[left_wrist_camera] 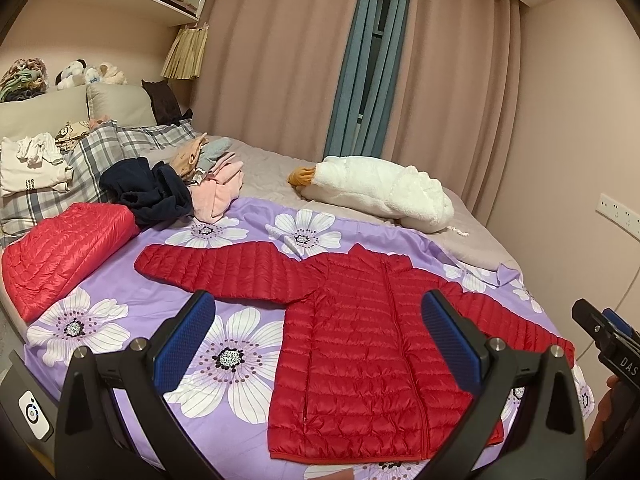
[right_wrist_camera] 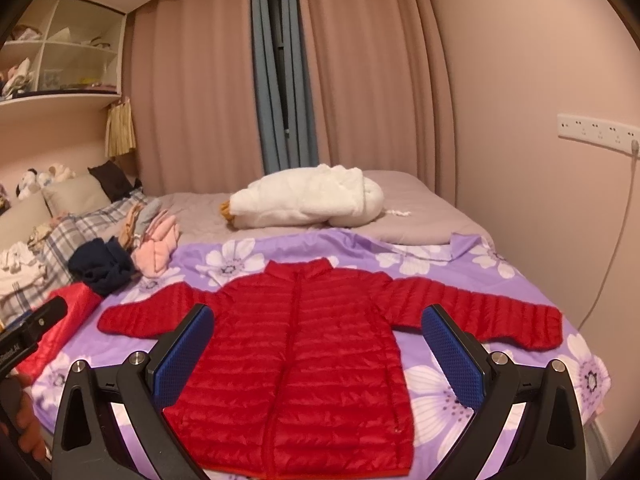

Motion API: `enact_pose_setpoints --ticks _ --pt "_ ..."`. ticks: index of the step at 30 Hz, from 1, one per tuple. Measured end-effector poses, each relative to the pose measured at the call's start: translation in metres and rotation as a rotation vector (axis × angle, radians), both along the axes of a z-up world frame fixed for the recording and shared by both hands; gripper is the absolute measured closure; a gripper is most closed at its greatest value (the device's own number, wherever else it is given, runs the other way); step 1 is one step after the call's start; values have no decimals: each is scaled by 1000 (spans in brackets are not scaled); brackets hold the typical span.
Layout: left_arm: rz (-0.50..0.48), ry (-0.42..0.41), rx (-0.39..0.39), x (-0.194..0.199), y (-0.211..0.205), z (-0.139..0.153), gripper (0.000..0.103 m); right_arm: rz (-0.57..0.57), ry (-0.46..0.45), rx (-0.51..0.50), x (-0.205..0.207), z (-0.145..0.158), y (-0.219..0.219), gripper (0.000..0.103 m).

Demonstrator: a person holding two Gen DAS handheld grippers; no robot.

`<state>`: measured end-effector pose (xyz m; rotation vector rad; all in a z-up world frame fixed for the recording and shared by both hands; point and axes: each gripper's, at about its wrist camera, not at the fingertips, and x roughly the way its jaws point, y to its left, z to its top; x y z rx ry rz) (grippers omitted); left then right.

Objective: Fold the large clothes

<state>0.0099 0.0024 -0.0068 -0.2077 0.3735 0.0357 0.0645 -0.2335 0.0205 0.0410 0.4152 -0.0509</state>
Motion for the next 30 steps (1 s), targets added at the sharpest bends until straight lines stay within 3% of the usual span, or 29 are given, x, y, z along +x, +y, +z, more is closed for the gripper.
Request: enact_pose_setpoints --ticks 30 --pt "2 9 14 1 -1 0 0 -21 4 -14 1 1 -2 0"
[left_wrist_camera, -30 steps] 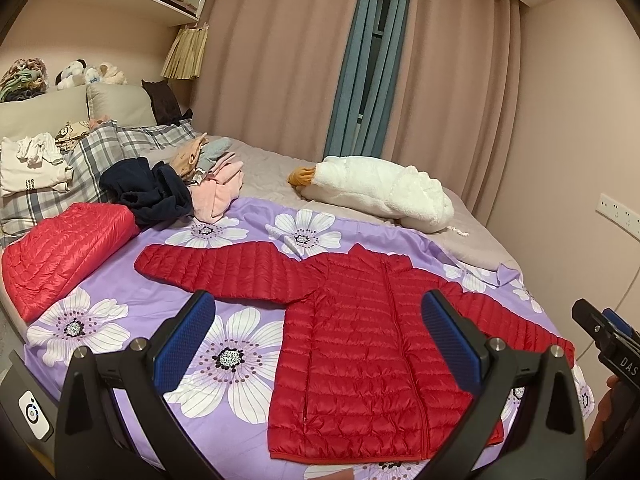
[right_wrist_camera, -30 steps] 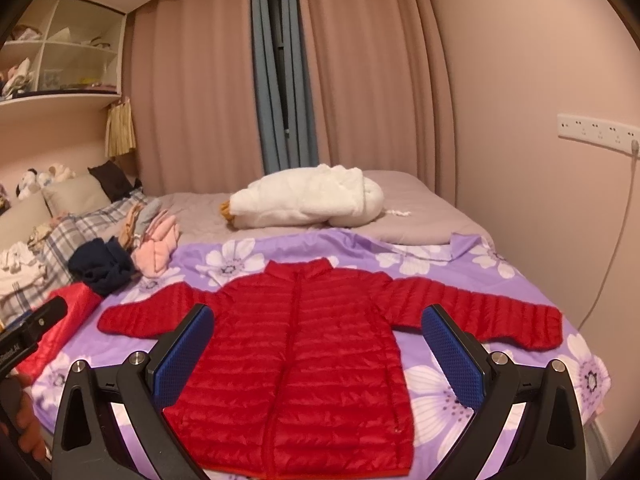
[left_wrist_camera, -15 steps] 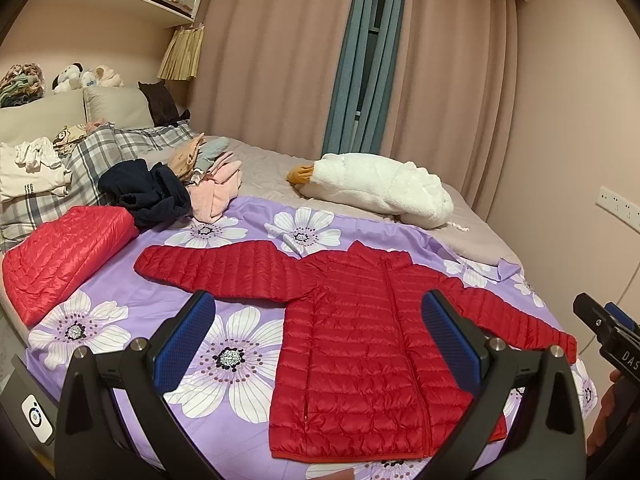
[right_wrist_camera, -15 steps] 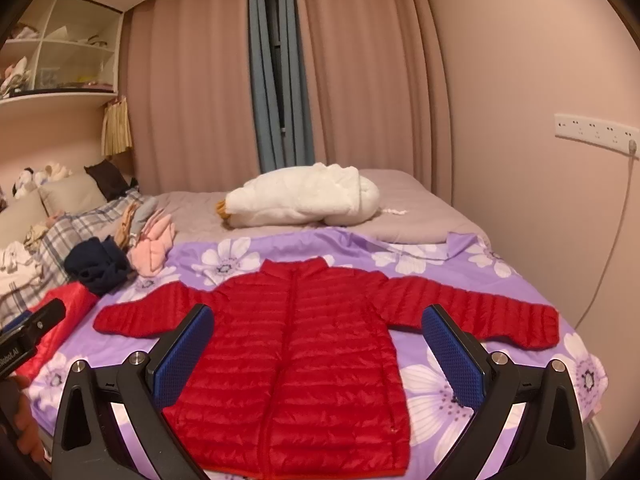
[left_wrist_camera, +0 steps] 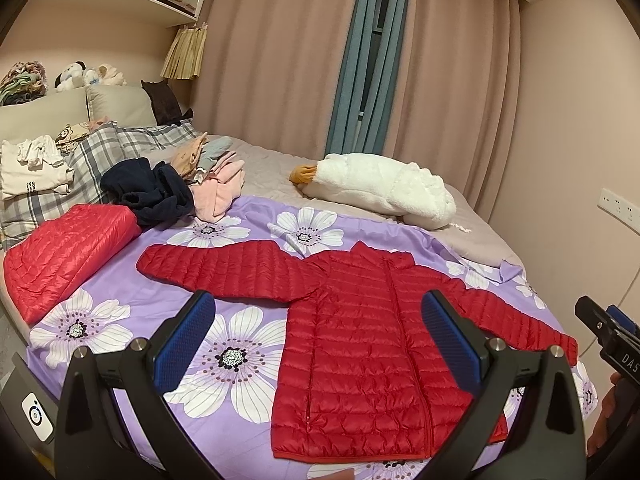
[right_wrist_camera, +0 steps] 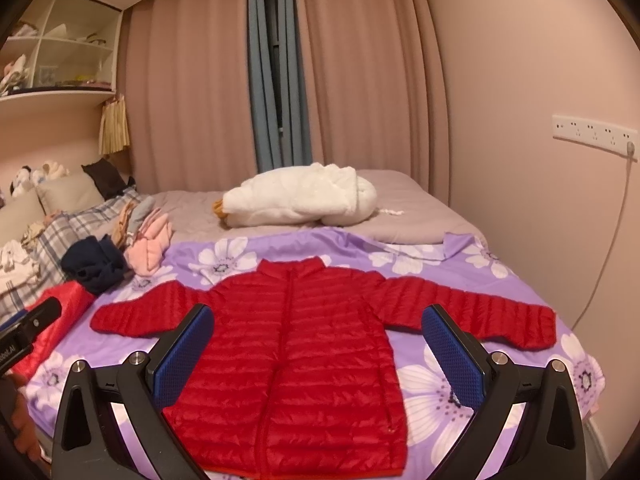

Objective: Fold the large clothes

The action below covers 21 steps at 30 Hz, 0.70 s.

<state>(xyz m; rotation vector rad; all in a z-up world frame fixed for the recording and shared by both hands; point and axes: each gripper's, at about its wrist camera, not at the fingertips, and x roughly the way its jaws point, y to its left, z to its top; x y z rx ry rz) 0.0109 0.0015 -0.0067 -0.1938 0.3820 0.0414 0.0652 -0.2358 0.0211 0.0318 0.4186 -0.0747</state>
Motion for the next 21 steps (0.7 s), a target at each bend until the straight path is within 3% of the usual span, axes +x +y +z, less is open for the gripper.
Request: enact_pose_setpoints --ticks 16,21 --pt "0 3 2 1 0 -1 0 -12 6 1 1 -1 1 0" --pt "-1 34 -2 20 1 -6 0 -31 13 3 8 -3 -6 0"
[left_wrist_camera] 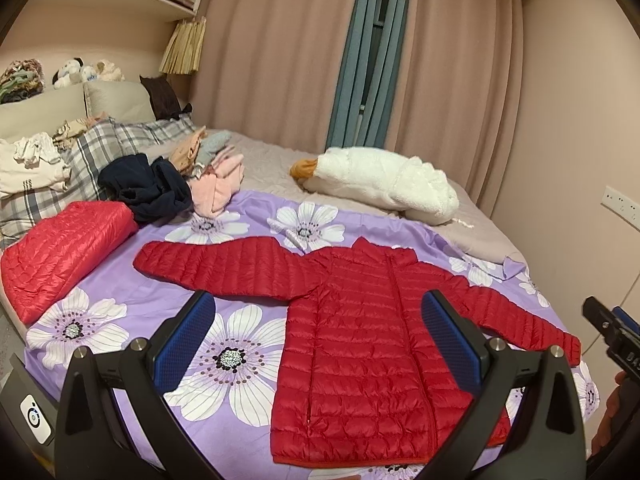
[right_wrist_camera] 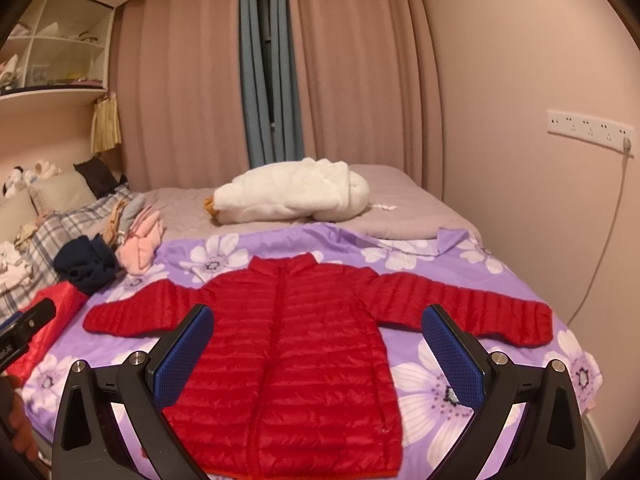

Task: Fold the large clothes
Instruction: 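Grasp the jacket sleeve cuff with the right gripper and lift it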

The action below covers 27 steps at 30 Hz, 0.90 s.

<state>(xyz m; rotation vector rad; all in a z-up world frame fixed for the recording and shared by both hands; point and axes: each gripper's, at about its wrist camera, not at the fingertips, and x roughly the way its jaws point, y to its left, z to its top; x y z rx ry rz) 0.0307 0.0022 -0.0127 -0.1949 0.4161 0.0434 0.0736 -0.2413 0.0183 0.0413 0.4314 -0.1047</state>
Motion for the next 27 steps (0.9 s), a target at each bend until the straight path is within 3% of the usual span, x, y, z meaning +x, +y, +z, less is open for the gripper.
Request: enact_pose_setpoints --ticks 5,9,14,18,23,27 --pt "16 7 -34 39 6 -14 1 -17 30 42 26 -8 -18 0" --pt "84 -14 -85 64 25 -25 2 -108 84 103 58 -21 -50 0" --pt "122 27 -217 89 55 -41 6 -245 85 122 89 -37 -106 0" --pt "145 -15 -338 98 72 -46 9 -385 129 205 100 -48 -162 0" --pt "147 -42 -312 112 73 -45 9 -545 143 258 108 -63 -244 0" --pt "191 -8 -300 128 71 -53 9 -697 179 377 101 -92 -303 0"
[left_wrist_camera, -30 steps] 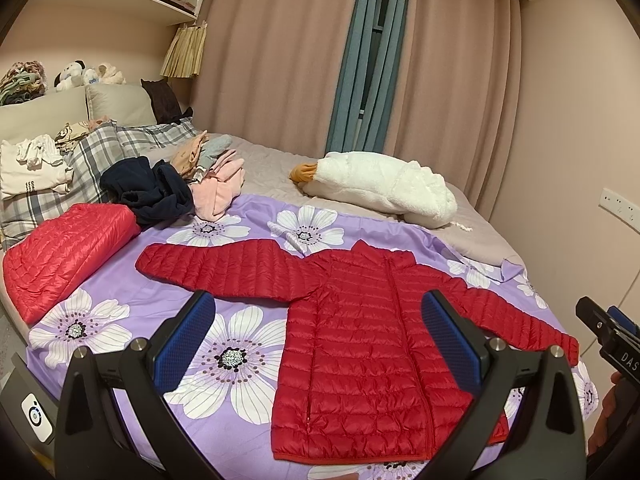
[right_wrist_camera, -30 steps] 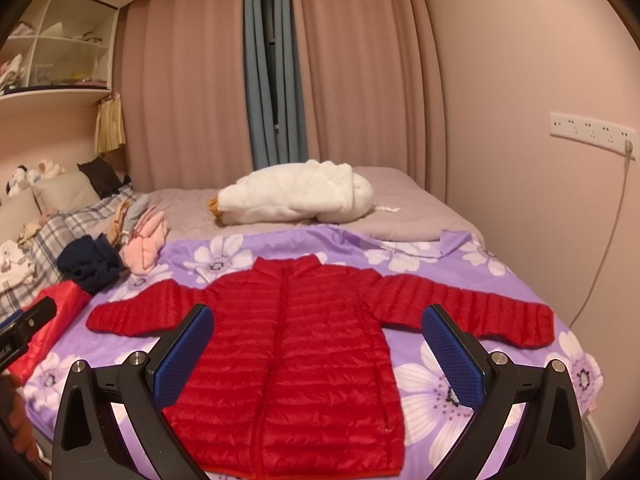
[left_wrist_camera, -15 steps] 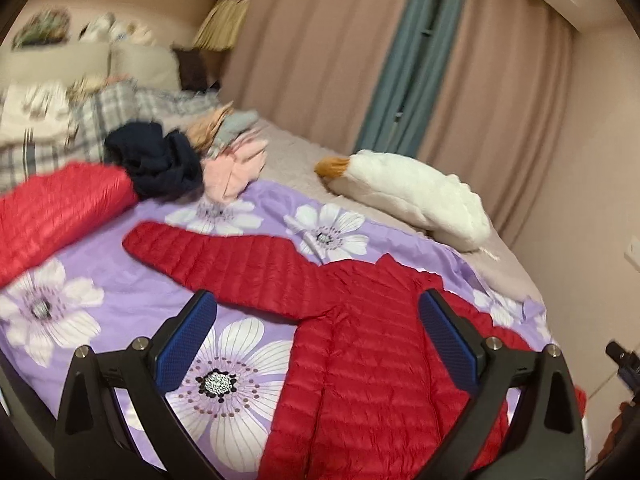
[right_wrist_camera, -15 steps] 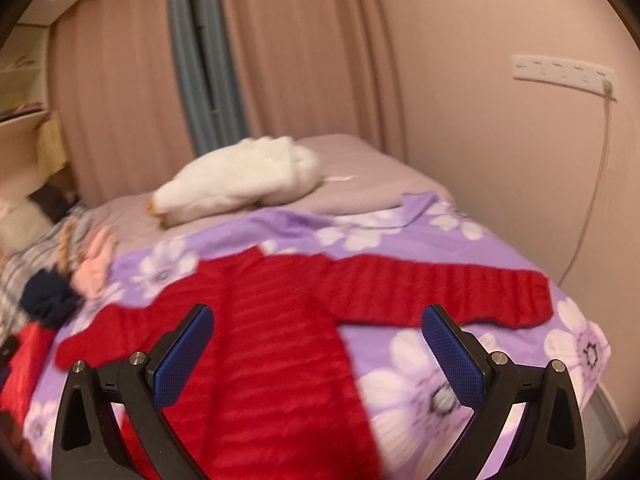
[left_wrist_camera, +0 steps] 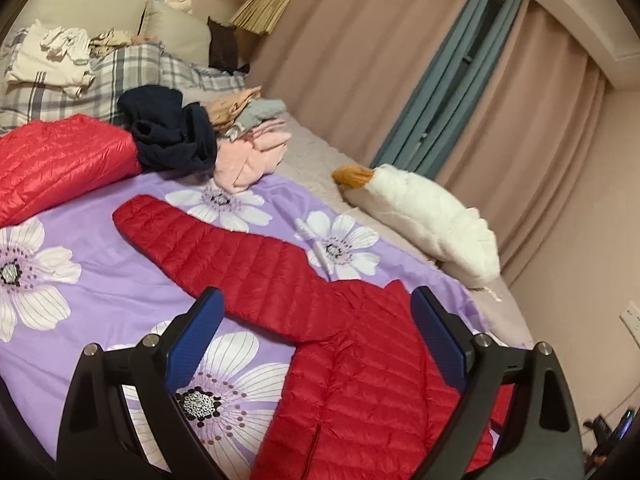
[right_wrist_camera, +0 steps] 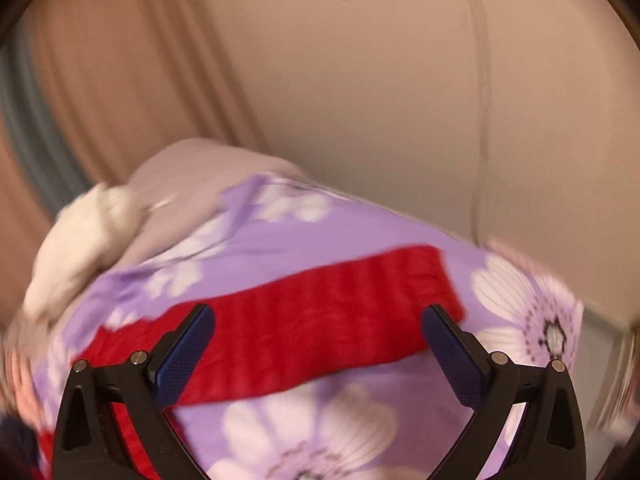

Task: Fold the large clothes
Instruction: 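Grasp the jacket sleeve cuff with the right gripper and lift it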

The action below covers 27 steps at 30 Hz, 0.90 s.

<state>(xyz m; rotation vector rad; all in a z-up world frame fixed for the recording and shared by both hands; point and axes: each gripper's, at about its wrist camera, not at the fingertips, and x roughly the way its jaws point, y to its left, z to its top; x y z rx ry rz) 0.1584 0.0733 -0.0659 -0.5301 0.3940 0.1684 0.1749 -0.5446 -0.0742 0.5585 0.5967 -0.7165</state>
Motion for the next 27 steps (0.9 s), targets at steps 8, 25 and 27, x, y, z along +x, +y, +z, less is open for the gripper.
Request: enact_pose_setpoints --ticks 8,25,27 --pt "101 91 72 22 -6 -23 14 -152 55 195 -7 -64 -60 1" --pt "215 139 98 23 26 -32 14 -126 37 -44 25 -46 -15 87" --pt "223 153 77 24 37 -33 14 -110 33 -85 24 -33 1 87"
